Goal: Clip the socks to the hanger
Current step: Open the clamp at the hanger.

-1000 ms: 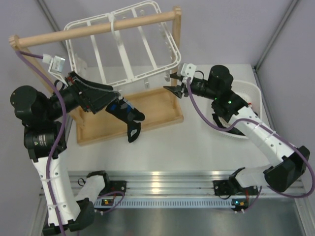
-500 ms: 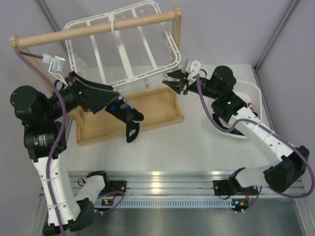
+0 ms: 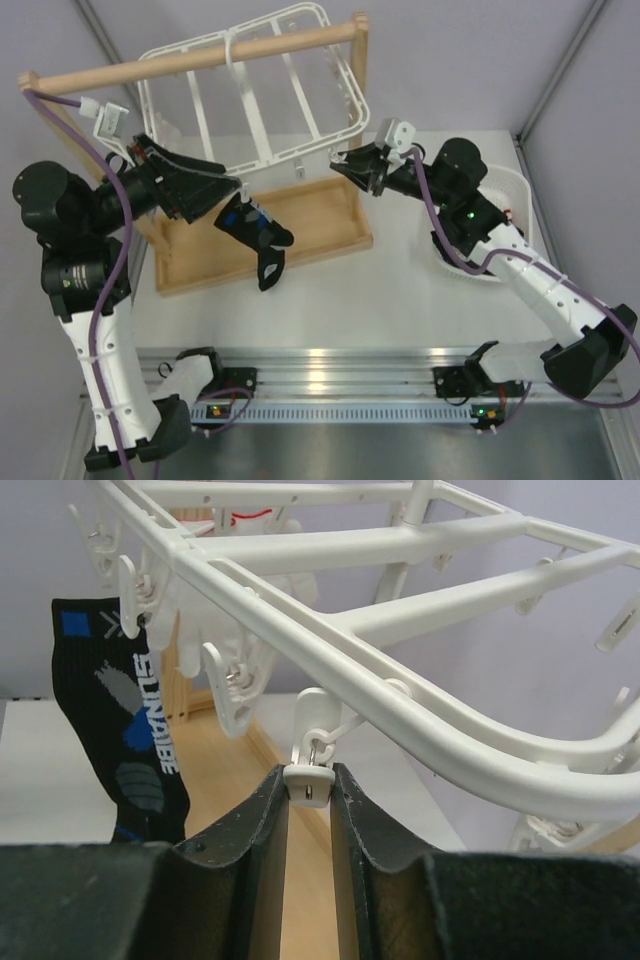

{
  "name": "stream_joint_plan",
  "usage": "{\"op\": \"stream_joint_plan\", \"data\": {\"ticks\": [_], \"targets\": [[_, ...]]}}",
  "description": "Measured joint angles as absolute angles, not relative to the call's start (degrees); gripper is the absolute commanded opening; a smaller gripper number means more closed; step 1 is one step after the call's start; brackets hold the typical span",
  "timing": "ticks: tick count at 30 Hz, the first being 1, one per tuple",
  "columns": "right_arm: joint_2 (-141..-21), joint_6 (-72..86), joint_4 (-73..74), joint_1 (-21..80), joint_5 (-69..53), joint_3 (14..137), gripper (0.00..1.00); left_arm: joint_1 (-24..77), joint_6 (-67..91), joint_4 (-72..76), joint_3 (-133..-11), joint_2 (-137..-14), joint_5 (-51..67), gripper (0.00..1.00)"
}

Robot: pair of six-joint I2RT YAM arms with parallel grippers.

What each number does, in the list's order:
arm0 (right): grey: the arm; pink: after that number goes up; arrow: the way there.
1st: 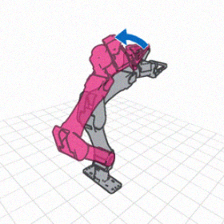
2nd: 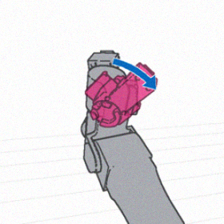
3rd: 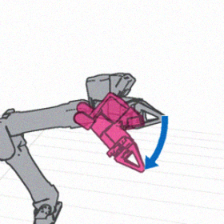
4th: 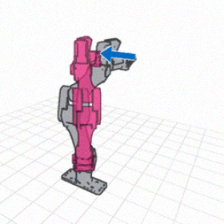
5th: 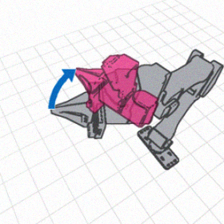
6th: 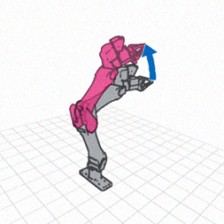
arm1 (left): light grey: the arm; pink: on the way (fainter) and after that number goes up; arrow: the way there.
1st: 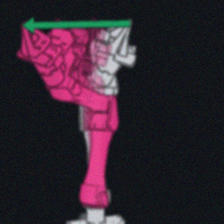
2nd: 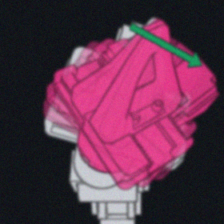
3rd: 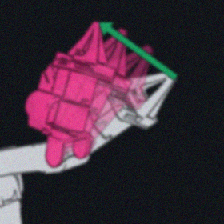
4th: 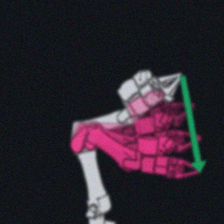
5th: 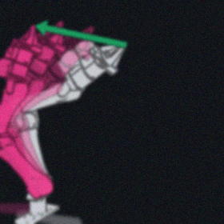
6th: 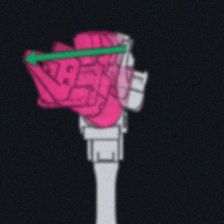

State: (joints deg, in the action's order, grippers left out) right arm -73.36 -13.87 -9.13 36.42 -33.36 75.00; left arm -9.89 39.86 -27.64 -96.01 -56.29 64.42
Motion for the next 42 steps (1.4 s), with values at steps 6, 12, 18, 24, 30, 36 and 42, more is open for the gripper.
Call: {"op": "stream_joint_plan", "data": {"ticks": [6, 12, 18, 24, 30, 36, 42], "targets": [[-73.0, -13.2, -8.0, 40.6, -30.1, 75.0, 0.04, -9.9, 29.4, -41.1, -111.2, -64.6, 62.8, 0.82], [-73.1, -13.3, -3.9, 41.9, -28.5, 76.4, 0.02, -9.9, 21.9, -50.7, -116.4, -69.8, 62.1, 0.81], [-74.2, -14.6, 0.8, 43.5, -27.4, 82.1, 0.02, -7.7, 17.8, -56.6, -116.5, -71.8, 61.0, 0.78], [-75.5, -16.7, 5.5, 44.2, -25.8, 86.3, 0.01, -3.2, 16.1, -59.1, -116.5, -71.5, 58.5, 0.76], [-76.0, -18.1, 9.1, 44.3, -24.8, 86.7, 0.01, 0.4, 13.4, -60.4, -117.0, -71.3, 52.8, 0.74], [-76.2, -18.9, 10.6, 44.4, -23.6, 86.7, 0.00, 3.3, 11.0, -61.3, -131.2, -79.7, 43.4, 0.73], [-76.2, -19.0, 10.8, 44.4, -22.2, 86.7, 0.00, 15.9, 8.3, -60.5, -135.2, -85.2, 35.2, 0.64]]}}
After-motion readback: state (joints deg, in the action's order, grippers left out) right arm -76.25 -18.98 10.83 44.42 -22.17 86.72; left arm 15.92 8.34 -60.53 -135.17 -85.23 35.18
